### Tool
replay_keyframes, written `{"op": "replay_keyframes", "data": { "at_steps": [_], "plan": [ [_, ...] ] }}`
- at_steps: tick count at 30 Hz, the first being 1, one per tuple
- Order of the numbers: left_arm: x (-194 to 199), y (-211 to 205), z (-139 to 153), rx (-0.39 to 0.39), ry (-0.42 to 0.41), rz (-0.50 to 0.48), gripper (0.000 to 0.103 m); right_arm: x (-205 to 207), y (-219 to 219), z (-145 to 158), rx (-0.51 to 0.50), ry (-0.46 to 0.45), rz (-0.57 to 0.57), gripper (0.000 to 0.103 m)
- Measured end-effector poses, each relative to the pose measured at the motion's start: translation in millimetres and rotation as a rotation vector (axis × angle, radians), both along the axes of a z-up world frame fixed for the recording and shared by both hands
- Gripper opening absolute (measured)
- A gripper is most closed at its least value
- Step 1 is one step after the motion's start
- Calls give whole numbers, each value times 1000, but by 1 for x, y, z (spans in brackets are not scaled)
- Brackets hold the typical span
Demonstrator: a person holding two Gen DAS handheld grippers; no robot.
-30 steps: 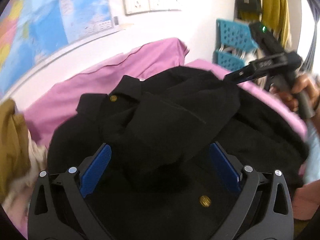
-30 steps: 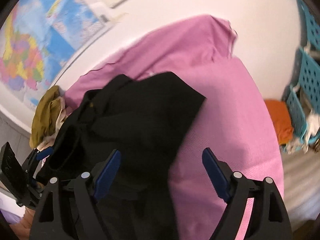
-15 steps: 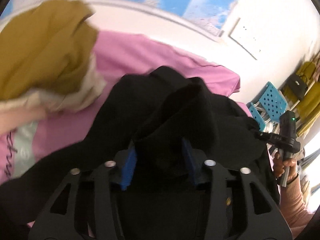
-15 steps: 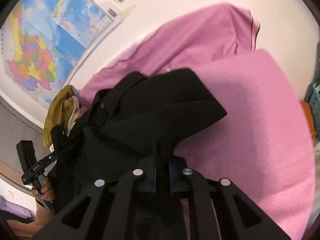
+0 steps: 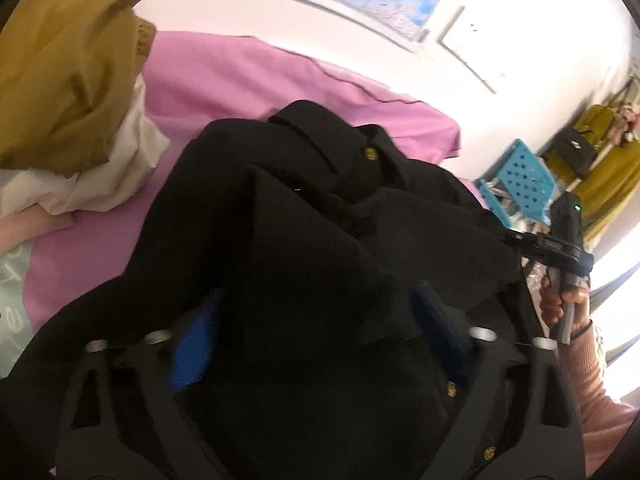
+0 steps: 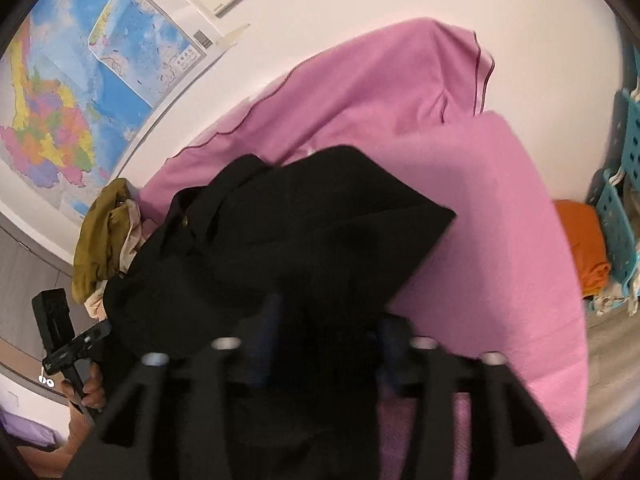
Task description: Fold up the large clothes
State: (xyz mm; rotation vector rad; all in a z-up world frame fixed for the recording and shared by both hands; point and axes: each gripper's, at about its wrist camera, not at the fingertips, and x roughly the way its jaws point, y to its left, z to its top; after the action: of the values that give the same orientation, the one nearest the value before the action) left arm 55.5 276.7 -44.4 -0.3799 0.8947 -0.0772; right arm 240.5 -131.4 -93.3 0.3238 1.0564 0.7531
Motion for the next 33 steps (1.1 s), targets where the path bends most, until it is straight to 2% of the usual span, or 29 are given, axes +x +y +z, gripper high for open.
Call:
{"op": "replay_keyframes", "data": {
  "at_steps": [1, 2, 4, 5, 6, 7, 8, 10, 11, 13, 15, 16, 20, 24, 27, 29, 31, 33],
  "plan": [
    [2, 1, -2, 27, 20, 16, 64, -1, 2, -1, -7, -5, 5, 51],
    [1, 2, -3, 39, 26, 23, 51, -3, 6, -2, -21, -10, 11, 50],
    [-5, 7, -1, 42, 15, 42, 37, -7, 11, 0, -54, -40, 11, 26],
    [-9, 9, 1, 25, 7, 41, 29, -7, 12, 3, -76, -52, 5, 27],
    [-12, 12, 4, 5, 1, 47, 28, -7, 11, 4, -71, -53, -11, 28],
    [-14, 15, 4, -4, 7, 66, 28, -5, 6, 6, -58, -48, -37, 40],
    [-16, 17, 2, -7, 20, 78, 28, -5, 1, 8, -72, -54, -82, 45],
    [-17, 19, -3, -3, 61, 88, 42, -9, -2, 16, -119, -97, -125, 47],
    [-20, 19, -5, 4, 86, 94, 58, -13, -2, 22, -139, -123, -145, 49],
    [-31, 19, 1, 10, 53, 87, 63, -24, 2, 36, -176, -192, -165, 50],
    [-46, 17, 13, 68, 13, 80, 76, -41, 19, 56, -201, -283, -130, 53],
    [-55, 19, 18, 84, -9, 85, 77, -46, 28, 61, -200, -304, -98, 56],
    [-97, 37, 45, 181, -82, 152, 84, -82, 97, 77, -199, -384, 158, 60],
    [-138, 61, 60, 304, -80, 239, 84, -119, 178, 79, -186, -435, 411, 60],
    [-163, 79, 59, 373, -46, 279, 86, -135, 229, 76, -202, -456, 518, 60],
    [-177, 91, 54, 386, -16, 283, 86, -146, 261, 74, -216, -467, 574, 60],
    [-187, 98, 46, 366, 9, 270, 88, -153, 287, 67, -236, -460, 622, 61],
    [-197, 105, 35, 344, 37, 252, 89, -156, 304, 55, -277, -410, 645, 62]
  ]
}}
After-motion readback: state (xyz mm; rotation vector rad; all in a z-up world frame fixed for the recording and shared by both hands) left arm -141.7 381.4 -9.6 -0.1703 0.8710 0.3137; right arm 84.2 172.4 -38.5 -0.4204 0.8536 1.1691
